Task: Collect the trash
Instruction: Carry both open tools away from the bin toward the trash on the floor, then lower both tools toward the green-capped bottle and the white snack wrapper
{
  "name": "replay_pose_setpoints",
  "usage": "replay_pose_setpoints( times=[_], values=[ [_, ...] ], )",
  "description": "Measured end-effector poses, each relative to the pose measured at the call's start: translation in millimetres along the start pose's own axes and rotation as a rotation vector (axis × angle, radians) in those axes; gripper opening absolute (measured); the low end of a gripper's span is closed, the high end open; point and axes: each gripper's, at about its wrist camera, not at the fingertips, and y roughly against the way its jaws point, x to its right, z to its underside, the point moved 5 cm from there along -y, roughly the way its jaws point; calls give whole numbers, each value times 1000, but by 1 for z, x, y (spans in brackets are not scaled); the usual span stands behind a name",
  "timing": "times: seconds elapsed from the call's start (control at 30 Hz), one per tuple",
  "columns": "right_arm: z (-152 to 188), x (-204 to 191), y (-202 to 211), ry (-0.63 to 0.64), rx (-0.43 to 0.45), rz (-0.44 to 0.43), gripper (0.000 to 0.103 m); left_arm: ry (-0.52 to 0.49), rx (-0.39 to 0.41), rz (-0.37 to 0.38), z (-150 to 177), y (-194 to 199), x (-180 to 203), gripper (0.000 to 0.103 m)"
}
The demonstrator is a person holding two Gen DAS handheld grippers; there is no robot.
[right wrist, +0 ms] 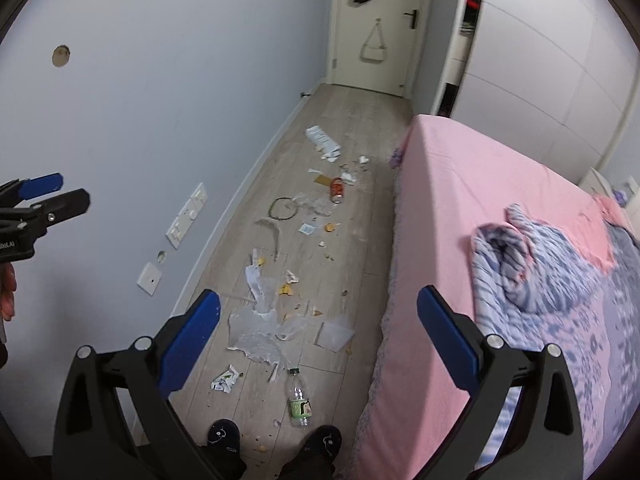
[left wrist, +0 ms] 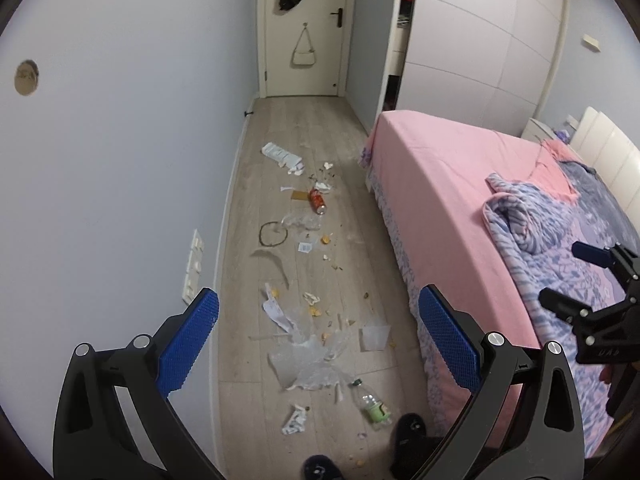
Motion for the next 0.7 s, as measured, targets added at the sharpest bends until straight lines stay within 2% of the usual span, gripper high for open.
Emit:
replay_pose_setpoints(
  times=[0.17, 0.27, 0.4, 0.53, 0.7],
  values=[
    [-3, 15, -31, 52, -33, -71, 96, 118, -34, -31, 9, -21, 18, 97],
    [9, 19, -59, 79, -89, -91, 96, 168, -80, -55, 25, -39, 23, 97],
    [28, 8, -86, 94, -130, -120, 96, 172, -139, -89, 56, -61, 18, 97],
    [65, -11, -125, 79, -188, -148, 96, 160, -193, -106, 96, -87, 6, 97],
    [131, -31, -189, 28, -283, -155, 96, 128, -292, -116, 167, -139, -9, 97]
  ],
)
